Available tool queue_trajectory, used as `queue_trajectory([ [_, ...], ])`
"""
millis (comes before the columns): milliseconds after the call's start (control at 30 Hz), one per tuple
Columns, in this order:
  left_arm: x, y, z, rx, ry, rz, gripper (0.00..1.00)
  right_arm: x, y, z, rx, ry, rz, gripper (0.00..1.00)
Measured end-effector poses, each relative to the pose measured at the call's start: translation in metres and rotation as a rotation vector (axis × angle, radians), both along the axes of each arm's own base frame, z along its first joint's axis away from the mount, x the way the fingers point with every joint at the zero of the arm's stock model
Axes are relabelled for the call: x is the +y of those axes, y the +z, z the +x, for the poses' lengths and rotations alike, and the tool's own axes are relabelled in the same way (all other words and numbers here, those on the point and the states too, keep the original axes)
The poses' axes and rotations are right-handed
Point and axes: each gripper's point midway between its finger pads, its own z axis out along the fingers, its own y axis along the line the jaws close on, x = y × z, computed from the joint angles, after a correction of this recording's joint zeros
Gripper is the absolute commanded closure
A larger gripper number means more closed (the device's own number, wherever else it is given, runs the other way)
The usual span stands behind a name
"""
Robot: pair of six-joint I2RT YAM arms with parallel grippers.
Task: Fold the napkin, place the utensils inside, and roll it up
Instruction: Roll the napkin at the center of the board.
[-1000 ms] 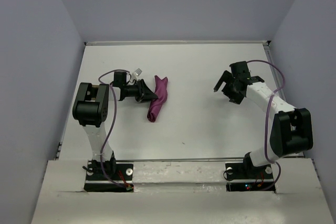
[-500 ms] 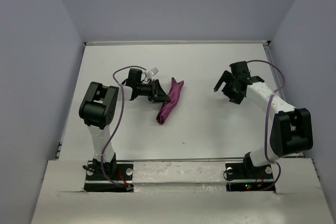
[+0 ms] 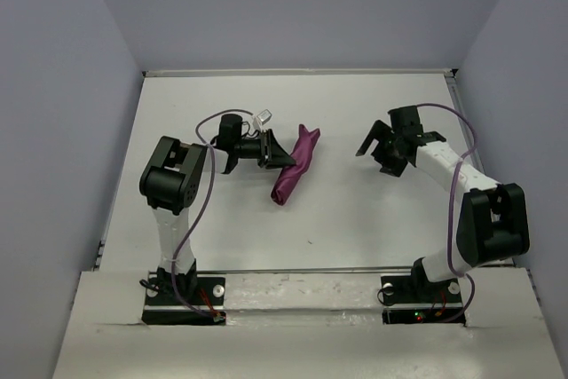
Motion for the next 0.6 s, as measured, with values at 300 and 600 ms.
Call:
queue_trajectory([
  [300,0.024,-0.048,0.000,0.129,0.057,0.027,1.00,0.014,0.004,0.003,-0.027,0.041,0.051,0.06],
  [600,0.039,-0.057,0.002,0.140,0.099,0.029,0.75,0.017,0.005,0.003,-0.027,0.050,0.060,0.06],
])
